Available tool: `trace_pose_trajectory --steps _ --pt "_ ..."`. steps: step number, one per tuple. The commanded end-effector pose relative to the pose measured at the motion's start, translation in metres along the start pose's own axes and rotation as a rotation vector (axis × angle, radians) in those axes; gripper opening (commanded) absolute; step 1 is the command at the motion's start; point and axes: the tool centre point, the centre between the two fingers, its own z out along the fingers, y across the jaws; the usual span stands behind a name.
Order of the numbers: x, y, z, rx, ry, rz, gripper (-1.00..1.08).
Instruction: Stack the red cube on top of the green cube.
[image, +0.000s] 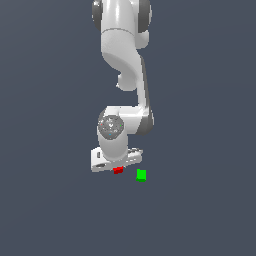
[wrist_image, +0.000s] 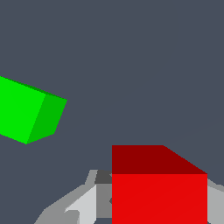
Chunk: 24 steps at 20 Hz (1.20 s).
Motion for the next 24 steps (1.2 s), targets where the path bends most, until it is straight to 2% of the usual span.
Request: trace_pose_trajectory --steps 1,8,16,20,24 --pt "0.000 0.000 -0.020 -0.001 0.002 0.000 -1.00" --pt "0.000 0.000 -0.058 -0.001 0.003 0.000 -1.00" --pt "0.002 -0.001 -0.062 -0.001 0.004 0.000 -1.00" --pt "0.008 -0.015 -0.054 -0.001 0.004 0.000 -1.00" --pt "0.020 -0.041 -0.038 -0.001 0.004 0.000 -1.00"
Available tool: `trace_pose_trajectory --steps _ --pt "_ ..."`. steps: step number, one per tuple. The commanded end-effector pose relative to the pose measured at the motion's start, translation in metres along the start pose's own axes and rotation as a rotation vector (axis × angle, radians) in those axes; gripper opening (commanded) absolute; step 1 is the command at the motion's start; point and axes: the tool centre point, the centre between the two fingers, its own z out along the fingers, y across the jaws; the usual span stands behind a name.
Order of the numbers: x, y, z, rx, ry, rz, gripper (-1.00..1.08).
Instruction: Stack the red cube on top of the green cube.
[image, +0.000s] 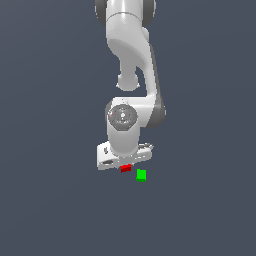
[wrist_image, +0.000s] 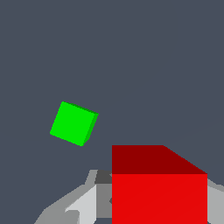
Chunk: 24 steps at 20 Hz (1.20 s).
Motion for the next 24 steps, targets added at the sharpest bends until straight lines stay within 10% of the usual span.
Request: trace_pose_trajectory --steps 1,17,18,24 --pt "0.008 -0.019 0.011 0.000 0.000 -0.002 -1.00" --pt "0.033 -0.065 0.040 0.001 -0.001 -0.001 -1.00" --pt "0.033 -0.065 0.040 0.001 -0.001 -0.001 1.00" --pt "0.033 -0.065 0.040 0.001 -0.001 -0.001 1.00"
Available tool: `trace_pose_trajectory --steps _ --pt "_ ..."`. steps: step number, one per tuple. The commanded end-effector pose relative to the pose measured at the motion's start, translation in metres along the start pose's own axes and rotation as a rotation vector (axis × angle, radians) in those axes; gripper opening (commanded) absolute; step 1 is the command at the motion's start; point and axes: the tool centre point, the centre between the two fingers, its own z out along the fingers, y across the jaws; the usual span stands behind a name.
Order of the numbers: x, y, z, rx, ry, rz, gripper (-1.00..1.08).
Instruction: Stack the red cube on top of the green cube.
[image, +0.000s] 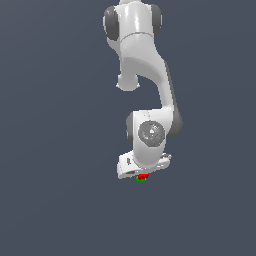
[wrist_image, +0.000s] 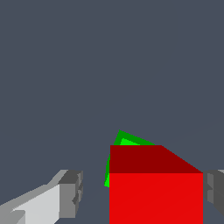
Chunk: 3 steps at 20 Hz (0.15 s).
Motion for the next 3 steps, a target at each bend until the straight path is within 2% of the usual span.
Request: trace_pose_trajectory --steps 1,3 --pt "0.0000 0.0000 0.0000 0.000 0.000 0.000 1.00" --pt "0.0000 0.0000 0.0000 0.000 0.000 0.000 1.00"
